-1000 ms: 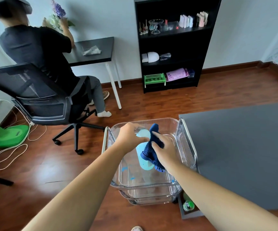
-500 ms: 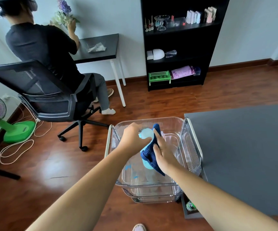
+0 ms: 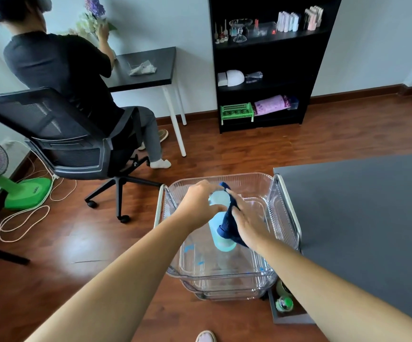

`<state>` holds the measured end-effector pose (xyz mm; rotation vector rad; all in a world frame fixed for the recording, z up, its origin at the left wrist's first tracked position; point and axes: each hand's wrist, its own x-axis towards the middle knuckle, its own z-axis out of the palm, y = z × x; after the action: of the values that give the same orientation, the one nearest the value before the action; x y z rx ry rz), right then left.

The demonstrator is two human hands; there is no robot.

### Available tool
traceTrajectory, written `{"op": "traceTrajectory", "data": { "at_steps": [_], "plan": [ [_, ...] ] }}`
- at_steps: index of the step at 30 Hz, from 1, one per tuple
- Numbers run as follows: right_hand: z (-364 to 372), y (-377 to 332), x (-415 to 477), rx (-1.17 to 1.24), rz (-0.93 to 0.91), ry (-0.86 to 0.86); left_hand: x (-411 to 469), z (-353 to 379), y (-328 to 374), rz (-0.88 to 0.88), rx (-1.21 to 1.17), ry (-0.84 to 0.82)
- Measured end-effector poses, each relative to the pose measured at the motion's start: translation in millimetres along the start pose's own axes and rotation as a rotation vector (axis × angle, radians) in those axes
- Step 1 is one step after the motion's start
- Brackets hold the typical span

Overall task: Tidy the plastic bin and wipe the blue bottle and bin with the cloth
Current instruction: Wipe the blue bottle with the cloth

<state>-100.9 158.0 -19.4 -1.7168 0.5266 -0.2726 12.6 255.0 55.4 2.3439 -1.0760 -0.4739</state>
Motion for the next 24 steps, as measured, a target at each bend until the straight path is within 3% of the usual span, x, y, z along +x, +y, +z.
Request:
{"op": "traceTrajectory", "data": {
  "at_steps": [5, 8, 14, 17, 20, 24],
  "plan": [
    [23, 18, -27, -0.018, -0.020, 0.184, 0, 1, 0, 0.004, 0.006, -0.002],
    [9, 12, -13, 0.053, -0.036, 0.097, 0, -2, -1, 0.009, 0.023, -0.034],
    [-19, -7, 16, -0.068, 0.070, -0.098, 3, -8, 2, 0.054, 0.010, -0.092],
    [-3, 5, -4, -0.077, -0.014, 0.099, 0, -10, 3, 0.043, -0.021, -0.105],
    [16, 8, -20, -0.024, -0.068, 0.299, -6, -3, 2, -0.024, -0.068, -0.008],
    [13, 11, -26, 0.198, 0.005, 0.293, -9, 8, 3, -0.186, -0.140, 0.179]
  ]
}}
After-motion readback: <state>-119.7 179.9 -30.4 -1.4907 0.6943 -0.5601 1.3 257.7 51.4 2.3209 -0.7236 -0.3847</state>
